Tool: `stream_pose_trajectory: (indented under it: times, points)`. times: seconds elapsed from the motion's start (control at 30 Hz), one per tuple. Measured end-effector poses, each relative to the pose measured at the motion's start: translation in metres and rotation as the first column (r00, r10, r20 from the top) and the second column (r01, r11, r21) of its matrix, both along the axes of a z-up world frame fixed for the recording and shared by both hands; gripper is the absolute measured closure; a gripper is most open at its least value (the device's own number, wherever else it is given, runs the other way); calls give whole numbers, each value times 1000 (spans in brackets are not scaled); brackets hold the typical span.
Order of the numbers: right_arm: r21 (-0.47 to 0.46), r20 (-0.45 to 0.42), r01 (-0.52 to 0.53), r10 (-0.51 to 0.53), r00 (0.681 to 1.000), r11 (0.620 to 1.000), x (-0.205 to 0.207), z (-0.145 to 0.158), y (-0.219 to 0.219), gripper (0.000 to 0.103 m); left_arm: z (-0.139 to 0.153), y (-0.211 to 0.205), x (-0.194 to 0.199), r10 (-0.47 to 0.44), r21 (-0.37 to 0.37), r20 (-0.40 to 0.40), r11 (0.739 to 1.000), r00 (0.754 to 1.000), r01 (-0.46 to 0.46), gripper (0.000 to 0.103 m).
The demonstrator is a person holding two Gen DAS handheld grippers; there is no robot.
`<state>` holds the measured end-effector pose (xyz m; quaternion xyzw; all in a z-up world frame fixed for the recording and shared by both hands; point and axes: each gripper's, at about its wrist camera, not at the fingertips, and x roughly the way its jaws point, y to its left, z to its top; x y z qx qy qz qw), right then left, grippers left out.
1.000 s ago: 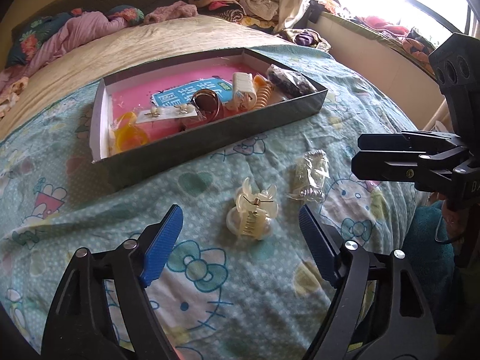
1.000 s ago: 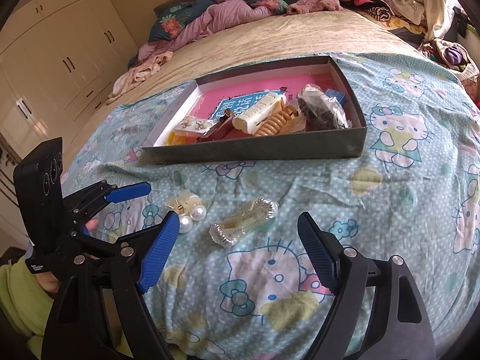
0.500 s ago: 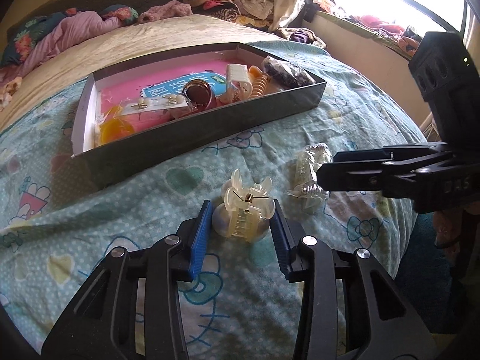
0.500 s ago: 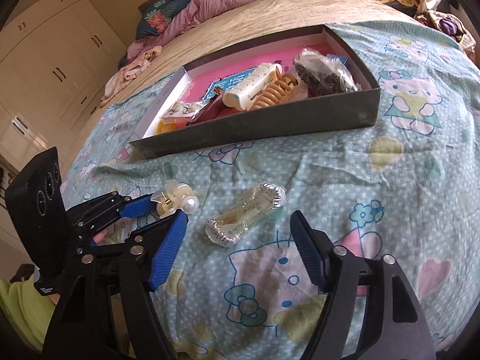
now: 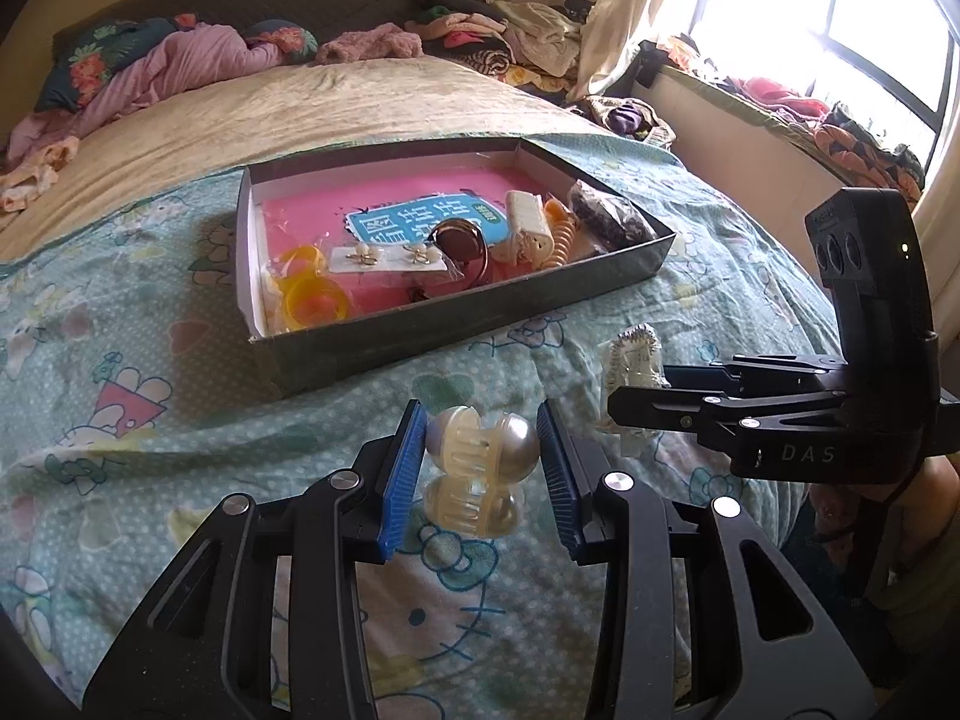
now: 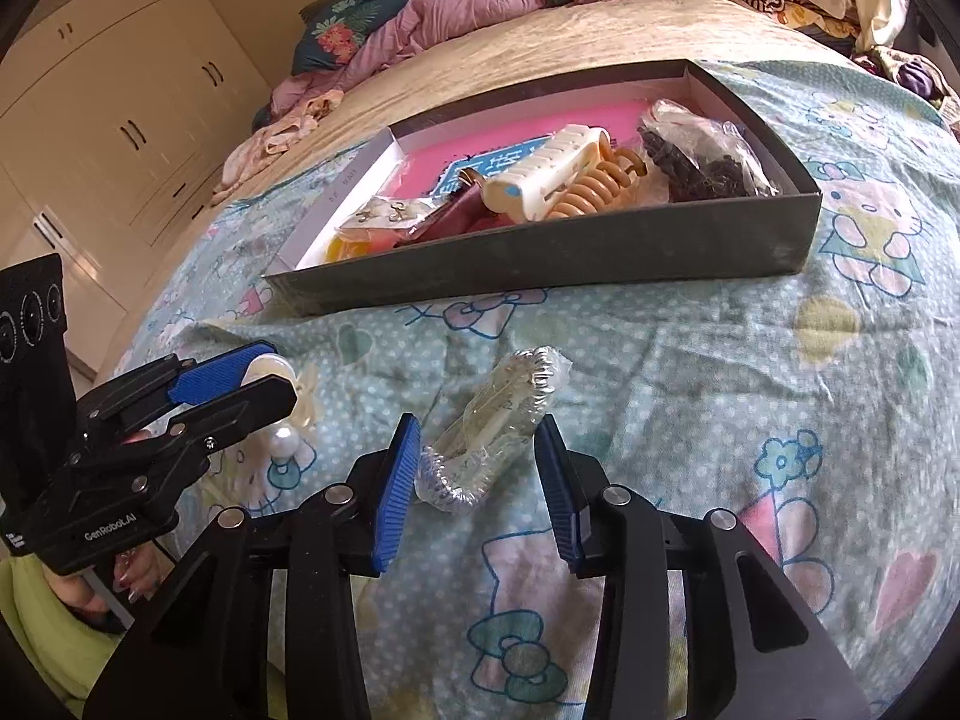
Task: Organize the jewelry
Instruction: 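Grasp the pearl flower clip with the left tool while the right tool grasps the clear crystal clip, then carry the pearl clip with the left tool while the right tool carries the crystal clip into the box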
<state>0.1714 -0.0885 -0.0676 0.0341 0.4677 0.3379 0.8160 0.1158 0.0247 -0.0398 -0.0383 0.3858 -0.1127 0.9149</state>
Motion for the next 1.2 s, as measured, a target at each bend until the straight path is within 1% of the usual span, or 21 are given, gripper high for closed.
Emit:
stream_pose_trajectory:
  times: [0.37, 0.53, 0.93, 1.2]
  points:
    - [47, 112, -13, 7, 994, 999, -10, 42, -20, 65, 28, 11, -2, 43, -9, 70, 999, 997, -42, 73]
    - [59, 142, -13, 5, 990, 998, -6, 56, -16, 65, 38, 16, 5, 57, -12, 90, 998, 994, -56, 73]
    - [72, 184, 10, -23, 983, 997, 14, 72, -23, 65, 47, 17, 35, 68, -6, 121, 998, 990, -68, 73]
    - [63, 203, 42, -54, 978, 997, 38, 72, -30, 65, 46, 13, 62, 76, -15, 122, 997, 990, -75, 73]
